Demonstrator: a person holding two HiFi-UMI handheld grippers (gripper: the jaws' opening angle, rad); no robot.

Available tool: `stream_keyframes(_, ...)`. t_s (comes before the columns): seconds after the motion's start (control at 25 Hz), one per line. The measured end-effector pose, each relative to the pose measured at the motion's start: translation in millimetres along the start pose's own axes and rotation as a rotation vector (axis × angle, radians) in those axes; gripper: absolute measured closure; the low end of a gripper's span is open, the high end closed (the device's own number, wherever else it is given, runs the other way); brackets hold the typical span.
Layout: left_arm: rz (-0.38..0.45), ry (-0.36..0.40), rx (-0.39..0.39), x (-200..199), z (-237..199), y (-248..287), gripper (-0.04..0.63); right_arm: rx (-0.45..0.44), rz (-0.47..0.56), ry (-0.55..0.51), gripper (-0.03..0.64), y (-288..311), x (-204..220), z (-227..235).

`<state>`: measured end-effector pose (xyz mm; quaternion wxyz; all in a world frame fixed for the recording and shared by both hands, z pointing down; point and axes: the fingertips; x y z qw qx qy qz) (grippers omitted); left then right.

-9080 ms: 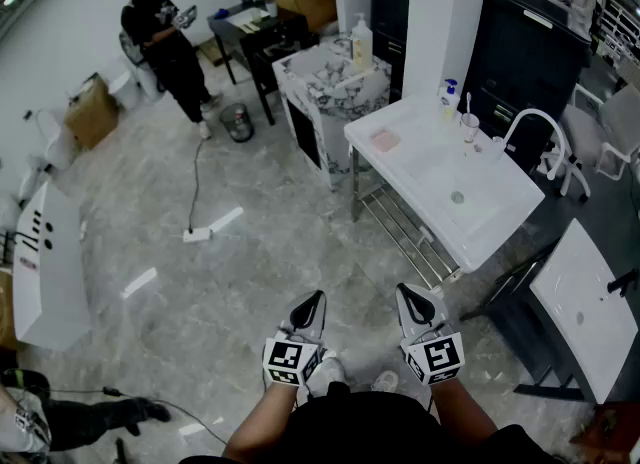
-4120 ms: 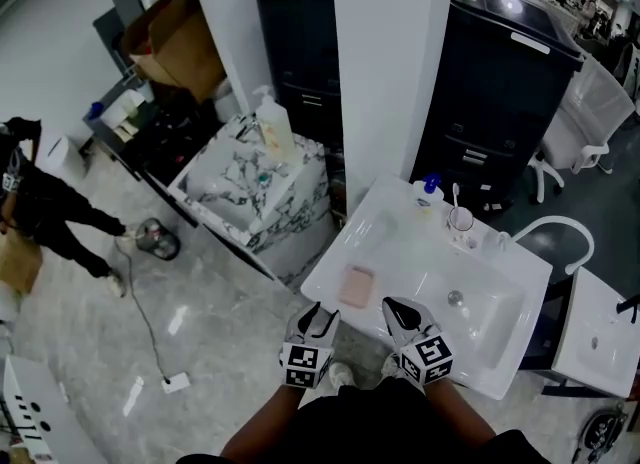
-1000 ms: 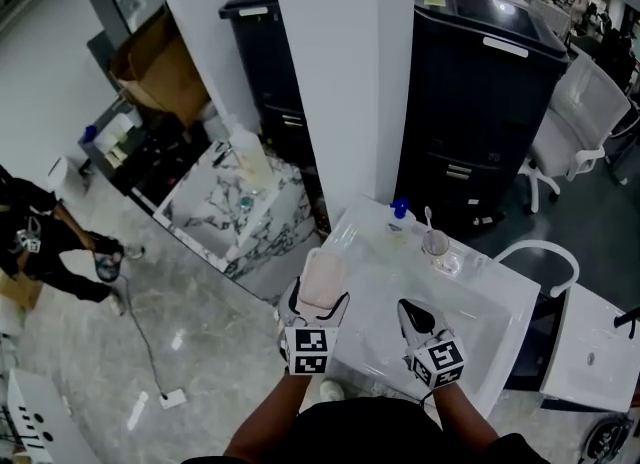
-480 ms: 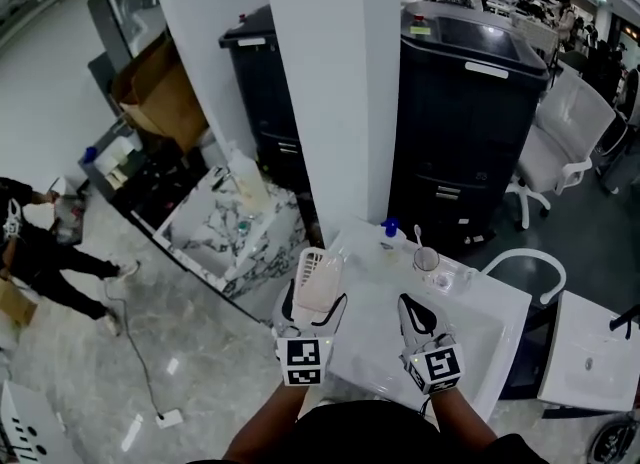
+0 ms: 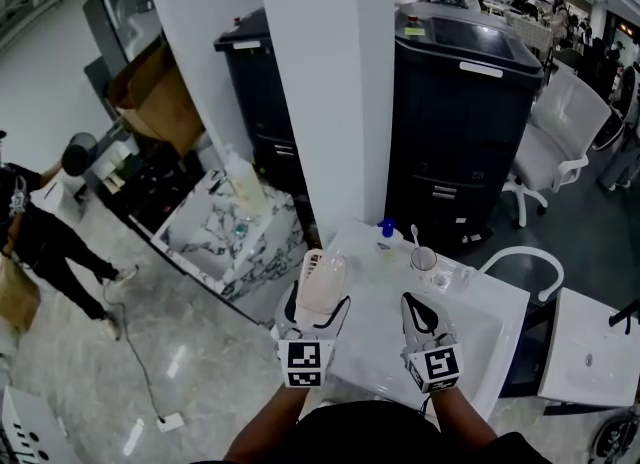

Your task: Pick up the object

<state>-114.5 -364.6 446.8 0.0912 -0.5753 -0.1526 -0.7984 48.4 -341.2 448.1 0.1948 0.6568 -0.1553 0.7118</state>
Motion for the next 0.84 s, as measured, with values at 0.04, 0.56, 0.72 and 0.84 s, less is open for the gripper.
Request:
stream_keyframes(0.04, -0.002, -0.002, 0.0, 0.8, -0.4, -0.3, 0.133, 0.003, 0.003, 0.002, 0.615, 0.1, -0.7, 0.8)
stream_keyframes(0.56, -0.029, 0.0, -0.017, 8.5, -4.1, -5.9, 0.133, 0.023, 0.003, -0.013, 0.615, 2.0, -1.5, 1.7)
stream_keyframes(0.72, -0.037, 0.0, -0.022, 11.5, -4.5, -8.8, 0.133, 0.023, 0.006, -0.012, 0.615, 0.5, -1.8, 0.9)
stream_keyframes(0.84, -0.041, 0.002, -0.031, 12.4, -5.4, -10.3, 0.133, 0.024, 0.008, -0.014, 0.615, -0.2, -2.0, 1.3)
Point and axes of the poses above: the fingertips, and each gripper's own axes: y forward along the fingers, z to its right, x out of its underside, and after that the axes turned 11 degrees about y, right-handed
